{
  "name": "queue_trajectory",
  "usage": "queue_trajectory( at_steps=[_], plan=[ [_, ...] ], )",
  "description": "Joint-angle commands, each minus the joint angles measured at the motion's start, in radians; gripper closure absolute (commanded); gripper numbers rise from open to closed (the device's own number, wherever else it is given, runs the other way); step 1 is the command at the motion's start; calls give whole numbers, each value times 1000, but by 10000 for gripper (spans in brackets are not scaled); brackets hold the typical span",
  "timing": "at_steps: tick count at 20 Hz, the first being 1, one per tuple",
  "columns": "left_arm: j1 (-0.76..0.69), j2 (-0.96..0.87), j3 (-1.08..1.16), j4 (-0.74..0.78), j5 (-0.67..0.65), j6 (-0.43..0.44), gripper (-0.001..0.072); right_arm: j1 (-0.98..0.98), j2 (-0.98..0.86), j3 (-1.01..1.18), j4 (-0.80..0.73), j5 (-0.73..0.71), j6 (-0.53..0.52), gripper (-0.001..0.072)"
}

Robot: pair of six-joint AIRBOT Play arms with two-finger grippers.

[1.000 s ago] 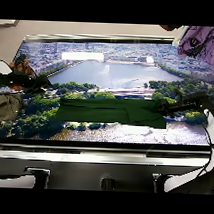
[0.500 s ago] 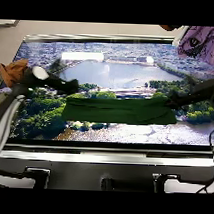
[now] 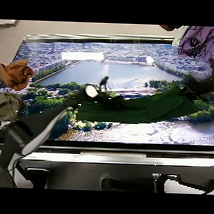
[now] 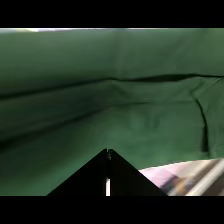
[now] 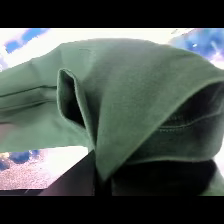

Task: Fold the clothes and pants, and hang the long-sleeved shirts on hangers.

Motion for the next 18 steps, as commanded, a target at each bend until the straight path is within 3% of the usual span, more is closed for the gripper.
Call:
queue_trajectory(
  at_steps=[1,6,10,13,15,18],
  plan=[
    [-114,-128,132,-99,79,-71,691,1,5,105,-20,-71,37,683],
    [-198,-301,339,-157,127,-159,691,1,18,187,-27,-100,54,683],
    [-241,-393,424,-267,183,-173,691,1,38,189,-27,-96,55,683],
    [-237,-396,424,-272,148,-168,692,1,38,189,-27,-82,55,683],
    [-198,-373,424,-232,78,-159,694,1,38,189,-27,-63,55,683],
    [-102,-279,424,-3,-105,-181,695,22,38,189,-24,-46,62,683]
  ],
)
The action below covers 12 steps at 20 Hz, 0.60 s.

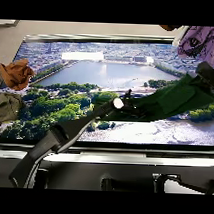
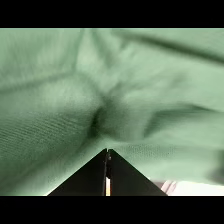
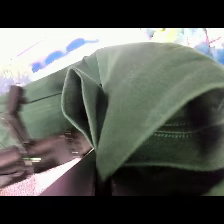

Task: Fold the clothes and pants, and hang the long-sleeved shirts on hangers.

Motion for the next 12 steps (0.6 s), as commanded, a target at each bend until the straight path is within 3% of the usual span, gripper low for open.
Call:
queue_trajectory(
  at_steps=[1,4,7,12],
  plan=[
    [104,102,5,261,-231,-30,694,40,1,1,1,22,9,683],
    [244,261,5,541,-492,-42,692,171,1,1,-5,48,73,683],
    [394,412,5,727,-704,-16,691,366,-6,1,-106,103,175,683],
    [611,589,5,810,-807,56,690,657,-91,1,-160,214,343,683]
  ],
)
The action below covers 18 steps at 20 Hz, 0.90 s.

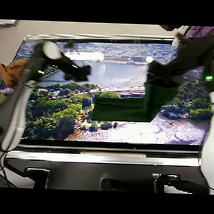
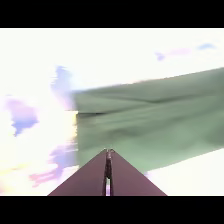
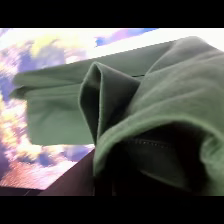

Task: Fold the clothes and pants, and hang the long-sleeved shirts on hangers.

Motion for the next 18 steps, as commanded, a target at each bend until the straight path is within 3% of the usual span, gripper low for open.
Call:
queue_trajectory(
  at_steps=[1,7,15,16,18],
  plan=[
    [154,119,1,91,-108,36,690,192,-64,1,-37,104,138,683],
    [281,163,0,90,-117,51,689,332,-205,1,-23,204,212,683],
    [293,162,-55,91,-115,62,689,354,-325,1,63,291,214,680],
    [293,162,-60,91,-113,62,688,354,-339,1,82,319,206,623],
    [293,162,-68,91,-113,62,688,354,-354,1,132,395,167,440]
  ],
)
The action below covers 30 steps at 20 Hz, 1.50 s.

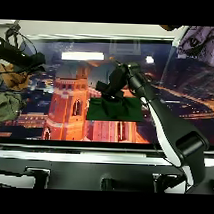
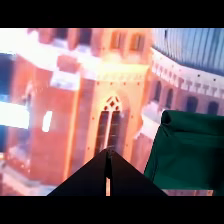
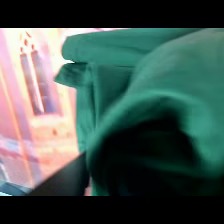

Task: Fold the clothes and pants, and hang the long-sleeved shirts on hangers.

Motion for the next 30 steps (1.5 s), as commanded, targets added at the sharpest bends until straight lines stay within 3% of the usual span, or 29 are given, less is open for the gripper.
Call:
queue_trajectory(
  at_steps=[1,2,3,8,14,20,24,30],
  plan=[
    [2,0,-14,2,1,1,688,3,-29,2,100,132,-60,326],
    [2,0,-14,2,2,0,688,3,-23,2,141,158,-80,228],
    [2,0,-14,3,3,0,688,3,-11,3,163,164,-111,217],
    [2,1,-14,3,11,0,689,-121,95,72,142,-11,-274,217],
    [3,1,-13,3,11,0,689,-583,200,53,135,-293,-622,219],
    [3,1,-14,3,11,0,689,-900,197,-414,429,-187,-836,219],
    [3,1,-14,3,10,0,689,-890,141,-644,543,-75,-969,227],
    [3,1,-14,3,10,-4,688,-746,37,-677,612,35,-1042,238]
  ],
)
